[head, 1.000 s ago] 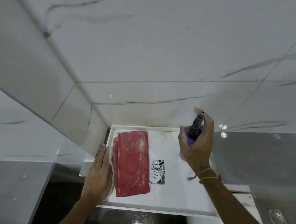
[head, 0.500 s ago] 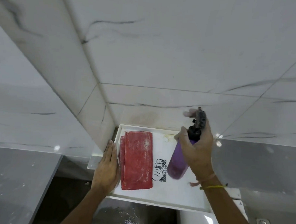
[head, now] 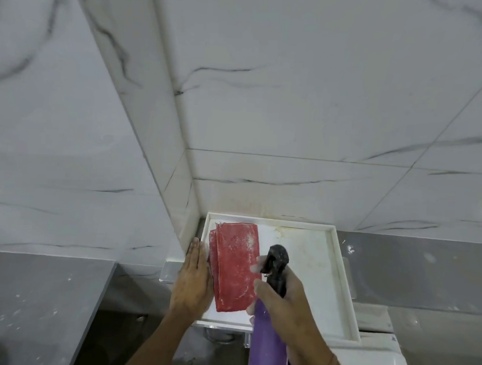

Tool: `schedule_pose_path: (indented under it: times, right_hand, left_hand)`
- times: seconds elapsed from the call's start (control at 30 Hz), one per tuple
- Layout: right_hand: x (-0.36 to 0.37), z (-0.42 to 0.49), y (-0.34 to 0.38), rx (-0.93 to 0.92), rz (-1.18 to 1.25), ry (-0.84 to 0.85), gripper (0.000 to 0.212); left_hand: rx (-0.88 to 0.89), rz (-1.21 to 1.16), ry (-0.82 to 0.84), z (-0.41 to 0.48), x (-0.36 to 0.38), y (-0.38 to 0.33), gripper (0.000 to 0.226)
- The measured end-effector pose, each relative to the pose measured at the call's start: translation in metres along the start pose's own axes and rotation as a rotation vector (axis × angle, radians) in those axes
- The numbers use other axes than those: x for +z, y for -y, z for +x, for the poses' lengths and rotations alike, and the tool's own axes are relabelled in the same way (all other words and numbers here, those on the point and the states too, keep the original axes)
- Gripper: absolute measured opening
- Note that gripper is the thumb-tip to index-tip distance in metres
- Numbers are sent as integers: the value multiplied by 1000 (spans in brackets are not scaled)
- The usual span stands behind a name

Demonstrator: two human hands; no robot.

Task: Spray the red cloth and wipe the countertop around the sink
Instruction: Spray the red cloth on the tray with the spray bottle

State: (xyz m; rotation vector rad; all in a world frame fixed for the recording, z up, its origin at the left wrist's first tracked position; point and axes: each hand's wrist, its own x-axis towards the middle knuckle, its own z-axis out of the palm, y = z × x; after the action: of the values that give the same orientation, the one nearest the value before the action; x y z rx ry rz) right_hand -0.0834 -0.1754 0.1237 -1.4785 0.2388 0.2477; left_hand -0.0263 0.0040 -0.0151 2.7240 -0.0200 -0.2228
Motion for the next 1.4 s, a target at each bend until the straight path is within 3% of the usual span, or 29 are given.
schedule_pose_path:
  times: [0.2,0.3,0.5,0.67,0.83,0.93,1.07,1.2,1.3,1.4]
  right_hand:
    - [3,1,-12,11,-66,-55,29]
    - [0,0,-18,48,-156,-22,51]
    - [-4,15,-31,111,-56,-42,28]
    - [0,23,-33,109,-100,-8,41]
    - [-1,27,-37,134,-59,14,29]
    - [1,28,-38,128,-86,9,37]
    - [2,29,-39,121,-63,20,28]
    - [6,30,-40,113,-75,27,38]
    - [5,31,-40,143,-40,24,28]
    - [8,31,-42,125,-68,-9,32]
  left_hand:
    - [-8,-2,-13,-1,3,0,74]
    - [-3,23,-17,1,5,2,74]
    - [-6,65,-9,2,7,2,71]
    - [-23,86,-1,4,7,2,76]
    - [-9,82,-18,4,7,2,73]
    - [-5,99,-22,4,8,3,76]
    - [-12,96,-21,5,10,4,77]
    - [-16,76,-23,6,10,5,77]
    - [-7,88,-22,5,11,5,80]
    - [-14,82,-25,5,11,5,83]
